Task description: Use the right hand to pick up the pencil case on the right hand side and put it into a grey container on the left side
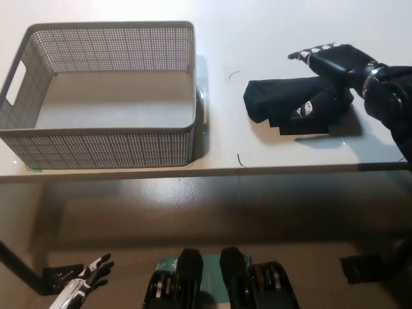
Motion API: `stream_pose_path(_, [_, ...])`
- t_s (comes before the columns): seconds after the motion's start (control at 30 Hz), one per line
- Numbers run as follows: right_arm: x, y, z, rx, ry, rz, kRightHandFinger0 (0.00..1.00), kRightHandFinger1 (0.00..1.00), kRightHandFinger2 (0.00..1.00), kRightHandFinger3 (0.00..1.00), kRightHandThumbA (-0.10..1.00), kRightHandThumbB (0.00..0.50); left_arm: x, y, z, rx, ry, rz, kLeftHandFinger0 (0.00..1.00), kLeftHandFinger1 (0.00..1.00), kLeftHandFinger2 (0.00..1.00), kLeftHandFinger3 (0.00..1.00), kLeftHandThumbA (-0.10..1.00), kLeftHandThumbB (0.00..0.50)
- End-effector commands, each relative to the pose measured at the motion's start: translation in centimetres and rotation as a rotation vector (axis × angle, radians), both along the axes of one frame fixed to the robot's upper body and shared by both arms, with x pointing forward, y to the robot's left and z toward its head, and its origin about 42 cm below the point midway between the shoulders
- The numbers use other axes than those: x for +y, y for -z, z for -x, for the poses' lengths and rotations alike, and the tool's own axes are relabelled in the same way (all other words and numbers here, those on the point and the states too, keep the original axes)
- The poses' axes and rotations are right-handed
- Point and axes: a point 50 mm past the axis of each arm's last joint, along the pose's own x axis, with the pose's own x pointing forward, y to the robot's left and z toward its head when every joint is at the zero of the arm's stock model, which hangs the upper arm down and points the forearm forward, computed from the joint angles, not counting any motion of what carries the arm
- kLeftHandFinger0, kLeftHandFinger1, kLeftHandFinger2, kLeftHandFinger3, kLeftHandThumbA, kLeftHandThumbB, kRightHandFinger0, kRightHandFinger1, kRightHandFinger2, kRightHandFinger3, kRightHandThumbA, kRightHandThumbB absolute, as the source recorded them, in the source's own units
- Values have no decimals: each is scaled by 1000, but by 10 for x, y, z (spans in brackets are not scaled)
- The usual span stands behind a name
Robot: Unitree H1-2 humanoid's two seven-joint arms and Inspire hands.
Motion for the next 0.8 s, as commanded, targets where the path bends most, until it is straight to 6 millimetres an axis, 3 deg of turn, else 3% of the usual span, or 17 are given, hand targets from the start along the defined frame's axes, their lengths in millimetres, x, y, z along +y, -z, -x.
stream_pose_path(0.0, [12,-36,-14,-43,14,3,1000,1000,1000,1000,1000,500,1,-7,-3,-53,30,-5,1000,1000,1000,1000,1000,355])
stream_pose_path(0.33, [18,-15,-42,47,83,-43,1000,1000,1000,1000,992,500,0,-7,-2,-57,40,-18,1000,1000,1000,1000,1000,356])
stream_pose_path(0.77, [25,-13,-52,62,92,-42,1000,1000,1000,1000,980,500,-1,-10,-6,-58,43,-17,1000,1000,1000,1000,1000,345])
